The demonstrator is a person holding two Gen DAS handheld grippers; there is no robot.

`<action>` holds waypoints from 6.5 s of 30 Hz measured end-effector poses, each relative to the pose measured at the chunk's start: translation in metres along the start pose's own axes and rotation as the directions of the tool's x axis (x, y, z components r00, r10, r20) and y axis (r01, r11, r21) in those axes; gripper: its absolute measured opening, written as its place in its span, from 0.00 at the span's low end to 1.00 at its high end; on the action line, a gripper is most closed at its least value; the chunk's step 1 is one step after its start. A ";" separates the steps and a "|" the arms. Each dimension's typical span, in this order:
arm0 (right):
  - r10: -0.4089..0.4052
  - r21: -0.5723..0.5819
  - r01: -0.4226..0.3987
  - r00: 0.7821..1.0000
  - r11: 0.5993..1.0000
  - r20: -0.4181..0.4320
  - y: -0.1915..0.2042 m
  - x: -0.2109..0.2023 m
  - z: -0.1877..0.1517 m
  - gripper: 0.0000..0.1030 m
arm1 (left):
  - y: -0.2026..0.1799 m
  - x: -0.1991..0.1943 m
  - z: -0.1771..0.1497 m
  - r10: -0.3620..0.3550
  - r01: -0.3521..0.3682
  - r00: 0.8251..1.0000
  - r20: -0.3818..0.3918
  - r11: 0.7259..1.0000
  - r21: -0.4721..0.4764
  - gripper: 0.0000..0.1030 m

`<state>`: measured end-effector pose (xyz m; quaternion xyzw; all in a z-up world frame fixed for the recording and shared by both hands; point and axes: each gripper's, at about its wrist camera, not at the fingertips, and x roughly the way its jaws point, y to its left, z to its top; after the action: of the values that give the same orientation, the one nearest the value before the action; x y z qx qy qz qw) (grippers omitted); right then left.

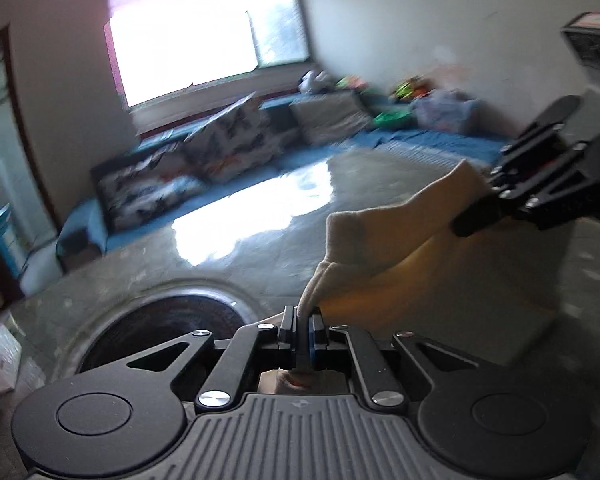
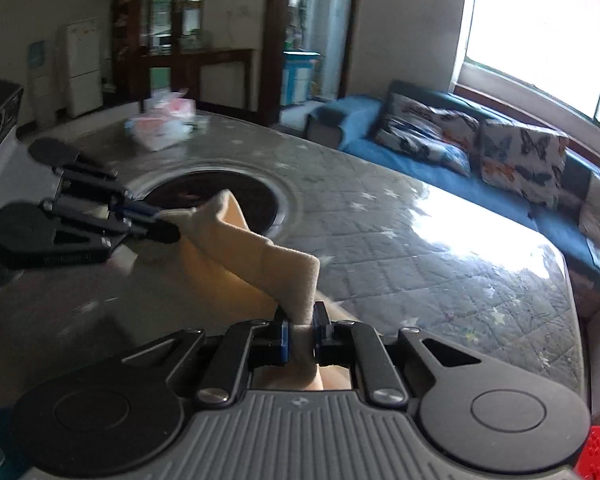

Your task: Fold clothes

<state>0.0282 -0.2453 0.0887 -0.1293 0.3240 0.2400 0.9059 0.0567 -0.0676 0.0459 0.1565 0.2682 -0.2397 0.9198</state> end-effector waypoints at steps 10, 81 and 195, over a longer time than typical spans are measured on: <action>-0.109 0.220 0.122 0.991 0.968 -0.071 -0.043 0.101 -0.020 0.27 | 0.019 0.082 -0.002 0.055 -0.067 0.990 -0.128 0.994 -0.091 0.13; 0.030 0.018 -0.029 0.999 0.999 -0.045 0.033 0.096 -0.023 0.28 | 0.038 0.018 -0.041 -0.058 0.013 0.991 -0.125 0.943 -0.334 0.34; -0.117 0.262 0.112 0.993 0.959 0.005 -0.005 0.050 -0.052 0.35 | 0.010 0.013 -0.029 -0.022 -0.003 0.997 -0.078 0.953 -0.302 0.55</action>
<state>0.0375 -0.2527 0.0168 -0.0250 0.3354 0.1439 0.9307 0.0589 -0.0518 0.0166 0.0227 0.3394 -0.1940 0.9201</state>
